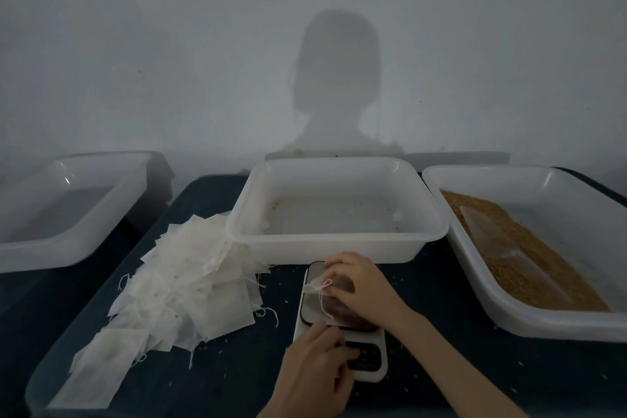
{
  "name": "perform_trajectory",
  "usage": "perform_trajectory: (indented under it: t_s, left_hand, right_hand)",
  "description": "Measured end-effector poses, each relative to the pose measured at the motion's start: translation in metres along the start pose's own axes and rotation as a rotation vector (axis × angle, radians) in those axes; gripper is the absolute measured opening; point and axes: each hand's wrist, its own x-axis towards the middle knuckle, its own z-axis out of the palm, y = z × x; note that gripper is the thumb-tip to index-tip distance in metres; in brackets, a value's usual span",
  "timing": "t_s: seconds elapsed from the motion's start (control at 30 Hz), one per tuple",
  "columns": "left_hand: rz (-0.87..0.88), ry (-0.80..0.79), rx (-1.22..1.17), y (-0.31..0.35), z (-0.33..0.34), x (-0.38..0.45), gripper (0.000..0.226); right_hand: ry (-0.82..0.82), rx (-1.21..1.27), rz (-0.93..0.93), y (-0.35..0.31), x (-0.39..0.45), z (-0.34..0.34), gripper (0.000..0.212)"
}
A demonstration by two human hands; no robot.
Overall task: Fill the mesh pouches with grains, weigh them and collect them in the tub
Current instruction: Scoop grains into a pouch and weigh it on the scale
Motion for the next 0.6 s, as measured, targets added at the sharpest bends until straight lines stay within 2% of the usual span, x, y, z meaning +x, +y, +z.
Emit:
perform_trajectory:
  t_s: [0.2,0.33,0.47,0.6]
  left_hand:
    - [-0.018,-0.041,0.046,-0.004,-0.006,0.0,0.021]
    - [0.047,-0.068,0.098,-0.006,-0.007,0.0,0.015]
    - [0.097,-0.13,0.187,-0.005,-0.003,0.002,0.026]
    - [0.087,-0.113,0.201,-0.003,0.007,0.005,0.029]
  right_hand:
    - [0.02,0.016,0.024,0.003,0.002,0.004,0.012]
    - [0.02,0.026,0.041,0.003,0.003,0.005,0.013]
    - [0.024,0.054,0.037,0.003,0.005,0.001,0.008]
    - [0.03,0.07,0.05,0.006,0.005,-0.001,0.006]
